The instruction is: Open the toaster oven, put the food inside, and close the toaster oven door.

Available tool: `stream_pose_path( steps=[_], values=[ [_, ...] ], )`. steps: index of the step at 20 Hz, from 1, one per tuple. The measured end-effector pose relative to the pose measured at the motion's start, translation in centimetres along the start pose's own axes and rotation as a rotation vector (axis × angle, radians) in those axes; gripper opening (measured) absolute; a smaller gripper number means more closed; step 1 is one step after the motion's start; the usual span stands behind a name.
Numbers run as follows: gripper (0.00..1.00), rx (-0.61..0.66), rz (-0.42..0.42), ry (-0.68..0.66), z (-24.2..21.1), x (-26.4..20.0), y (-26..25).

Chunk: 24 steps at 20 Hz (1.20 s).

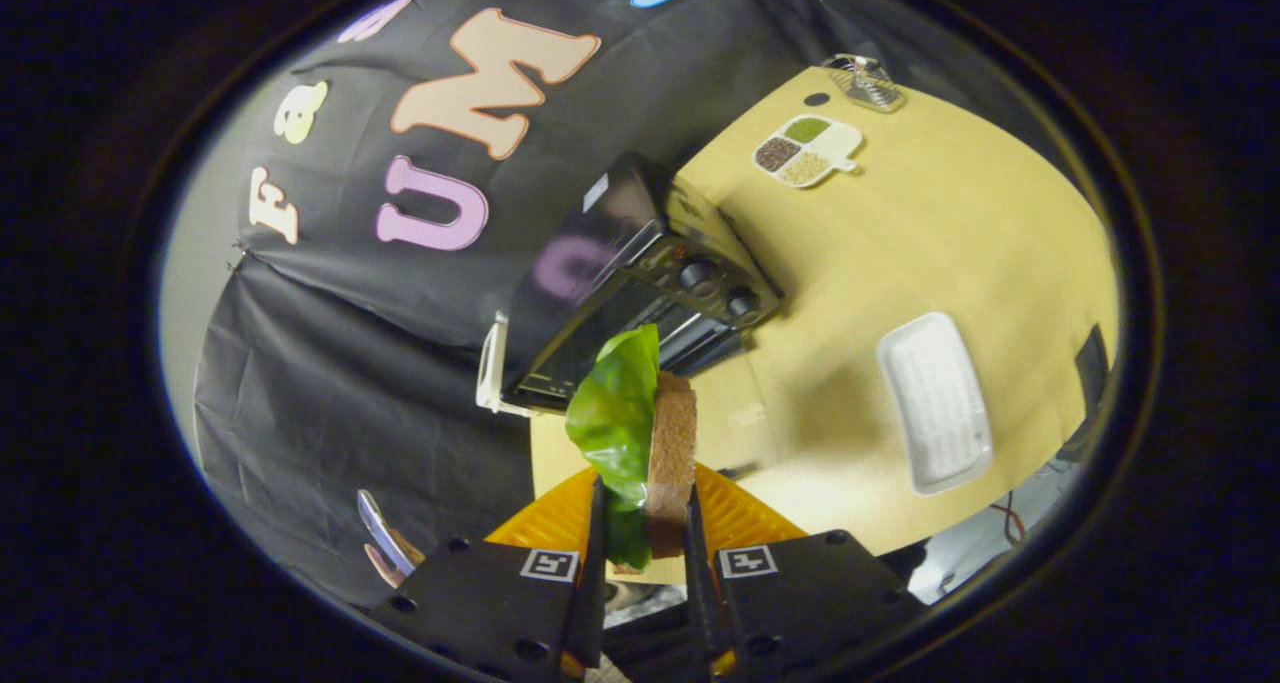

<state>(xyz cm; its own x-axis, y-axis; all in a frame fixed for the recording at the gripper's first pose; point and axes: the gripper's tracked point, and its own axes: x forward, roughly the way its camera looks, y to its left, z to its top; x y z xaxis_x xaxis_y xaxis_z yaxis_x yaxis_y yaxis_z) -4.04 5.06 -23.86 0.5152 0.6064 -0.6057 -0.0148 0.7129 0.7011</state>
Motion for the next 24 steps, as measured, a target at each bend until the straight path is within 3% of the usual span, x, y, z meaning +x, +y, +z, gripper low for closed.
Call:
stream_pose_path(
  steps=[13,24],
  values=[
    [0.36,0.283,0.248,-0.184,1.1,13.7,5.5],
    [0.36,0.244,0.155,-0.298,4.8,22.7,4.1]
  ],
)
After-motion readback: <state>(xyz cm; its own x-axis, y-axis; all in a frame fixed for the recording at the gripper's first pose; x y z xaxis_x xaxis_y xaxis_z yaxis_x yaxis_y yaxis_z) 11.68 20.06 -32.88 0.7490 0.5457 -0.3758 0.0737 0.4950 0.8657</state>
